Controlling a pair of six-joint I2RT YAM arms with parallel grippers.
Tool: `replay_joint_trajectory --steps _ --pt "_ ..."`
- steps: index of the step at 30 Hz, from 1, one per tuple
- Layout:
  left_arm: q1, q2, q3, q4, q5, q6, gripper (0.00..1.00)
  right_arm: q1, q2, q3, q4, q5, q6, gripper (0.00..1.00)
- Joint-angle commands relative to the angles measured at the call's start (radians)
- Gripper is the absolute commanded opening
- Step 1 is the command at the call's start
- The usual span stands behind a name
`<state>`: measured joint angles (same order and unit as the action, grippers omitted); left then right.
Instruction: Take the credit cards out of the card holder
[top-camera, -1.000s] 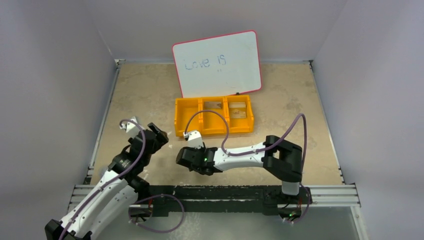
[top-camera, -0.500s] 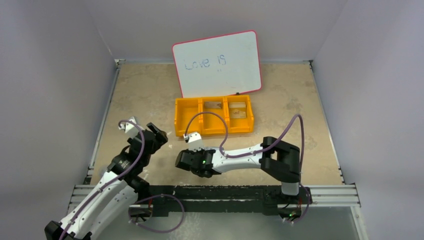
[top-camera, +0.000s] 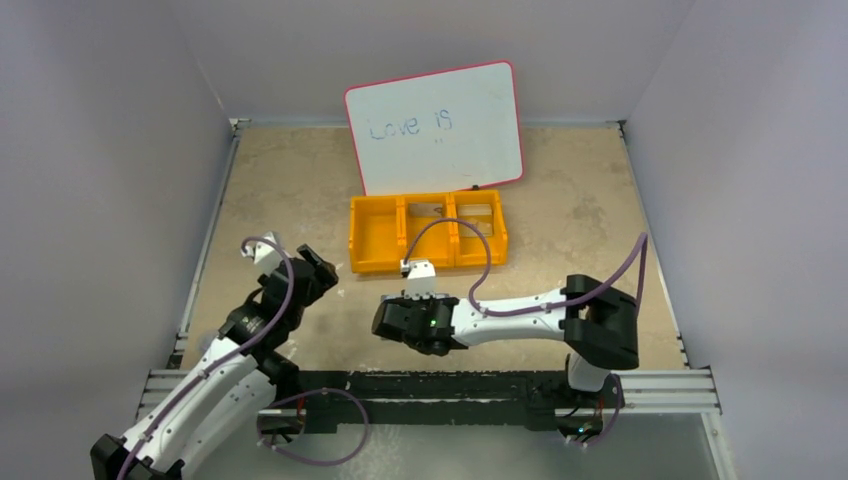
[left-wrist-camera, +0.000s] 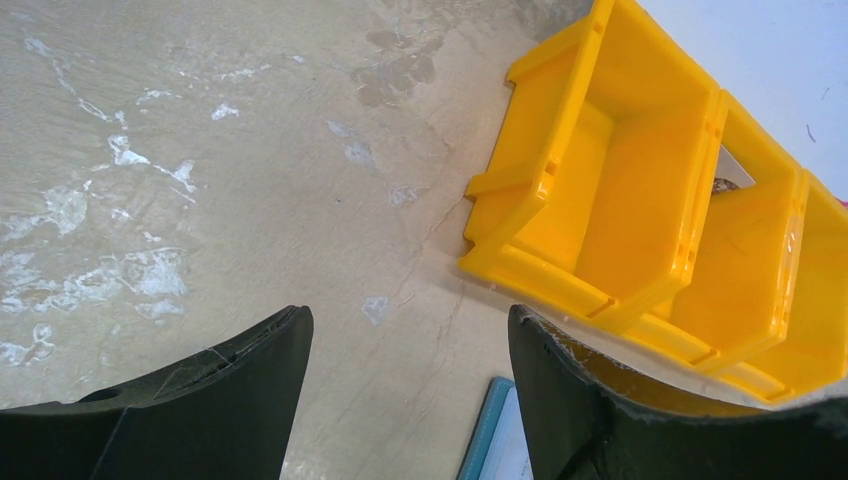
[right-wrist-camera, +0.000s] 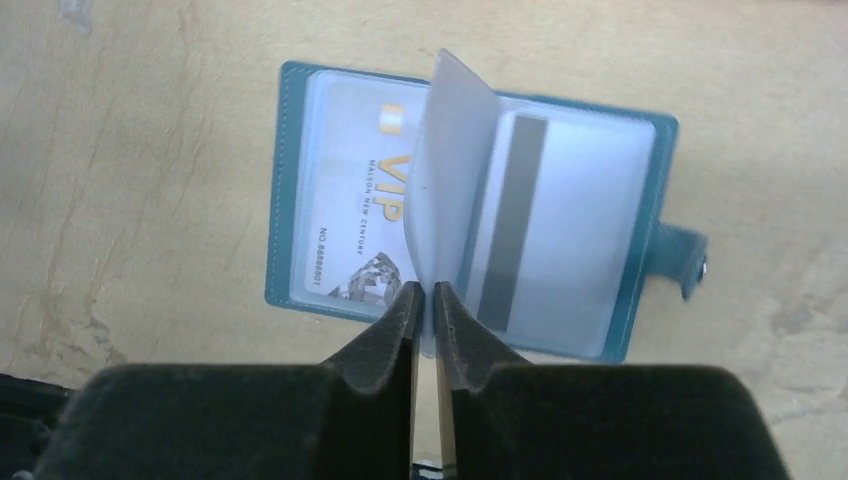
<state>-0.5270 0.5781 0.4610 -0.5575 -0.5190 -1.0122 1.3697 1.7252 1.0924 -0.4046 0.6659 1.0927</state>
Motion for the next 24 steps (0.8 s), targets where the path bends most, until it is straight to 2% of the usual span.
replay_joint_trajectory --steps 1,8,12,15,18,21,22,24 --pt "-0.005 0.025 0.021 0.074 0.034 0.012 0.72 0.002 -0.027 -0.047 -0.114 0.079 0.18 0.14" --pt "-0.005 0.097 0.011 0.144 0.11 0.032 0.72 0.002 -0.02 -0.081 -0.186 0.065 0.312 0.22" --pt "-0.005 0.127 0.005 0.182 0.153 0.043 0.72 0.002 -0.07 -0.105 -0.217 0.073 0.354 0.32" --pt "-0.005 0.148 0.003 0.208 0.186 0.06 0.72 0.002 -0.127 -0.117 -0.248 0.089 0.382 0.44" --pt "-0.005 0.173 -0.002 0.237 0.228 0.076 0.72 0.001 -0.21 -0.154 -0.239 0.106 0.363 0.49" --pt "-0.005 0.202 -0.015 0.279 0.278 0.083 0.71 -0.008 -0.322 -0.195 -0.036 0.079 0.13 0.52" --pt "-0.006 0.211 -0.023 0.297 0.305 0.084 0.71 -0.023 -0.353 -0.22 0.074 0.036 0.03 0.53" --pt "-0.008 0.231 -0.04 0.33 0.34 0.081 0.69 -0.074 -0.408 -0.28 0.249 -0.082 -0.061 0.52"
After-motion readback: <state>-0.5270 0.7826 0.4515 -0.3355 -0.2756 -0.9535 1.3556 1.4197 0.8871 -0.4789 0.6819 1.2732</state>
